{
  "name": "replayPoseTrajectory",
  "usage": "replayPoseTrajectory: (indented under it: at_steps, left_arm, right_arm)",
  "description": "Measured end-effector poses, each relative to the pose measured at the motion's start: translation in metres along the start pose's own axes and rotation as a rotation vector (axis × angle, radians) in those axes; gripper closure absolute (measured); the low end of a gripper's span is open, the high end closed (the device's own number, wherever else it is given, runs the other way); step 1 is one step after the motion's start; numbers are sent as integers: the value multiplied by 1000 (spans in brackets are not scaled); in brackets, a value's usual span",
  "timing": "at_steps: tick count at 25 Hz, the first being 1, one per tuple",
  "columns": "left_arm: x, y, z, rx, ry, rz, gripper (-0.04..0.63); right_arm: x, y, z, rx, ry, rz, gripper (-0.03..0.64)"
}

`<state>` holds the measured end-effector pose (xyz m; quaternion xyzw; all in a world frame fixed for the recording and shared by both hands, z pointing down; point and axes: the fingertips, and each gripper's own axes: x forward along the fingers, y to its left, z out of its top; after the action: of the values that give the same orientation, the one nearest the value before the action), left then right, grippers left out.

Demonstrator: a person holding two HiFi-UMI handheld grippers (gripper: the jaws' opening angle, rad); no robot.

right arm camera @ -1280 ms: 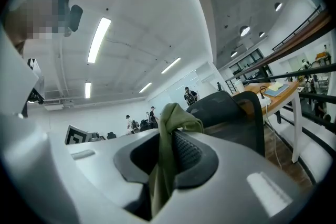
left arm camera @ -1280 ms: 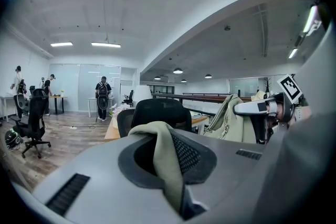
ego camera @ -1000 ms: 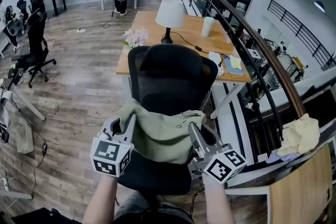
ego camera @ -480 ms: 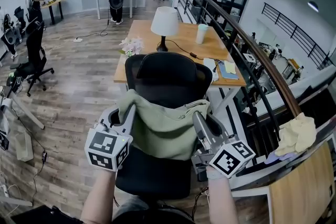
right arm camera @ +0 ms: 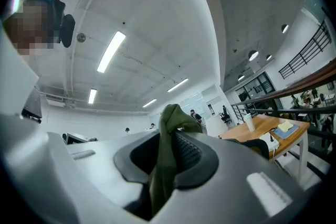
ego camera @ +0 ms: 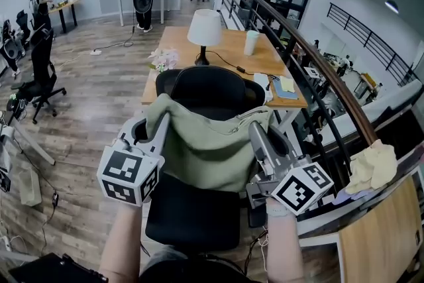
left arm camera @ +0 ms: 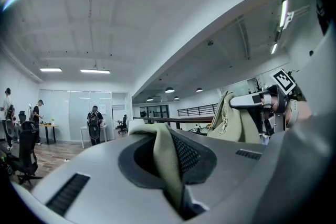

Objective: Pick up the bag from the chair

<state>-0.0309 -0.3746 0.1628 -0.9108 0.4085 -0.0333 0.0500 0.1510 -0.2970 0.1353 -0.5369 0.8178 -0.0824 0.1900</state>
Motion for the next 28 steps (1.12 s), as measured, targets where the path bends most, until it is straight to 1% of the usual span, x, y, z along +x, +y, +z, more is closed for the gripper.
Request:
replayPoseTrajectory:
  at_steps: [11, 18, 28]
  left_arm:
    - [-10, 10, 42, 11, -80, 11, 581]
    - [-14, 12, 57, 32, -107, 20, 581]
    - [-33, 14, 78, 36, -151, 11, 580]
  right_arm:
    - [8, 21, 34, -49, -59, 43, 558]
    - [12, 27, 47, -59, -83, 59, 558]
    - [11, 48, 64, -84, -111, 77, 558]
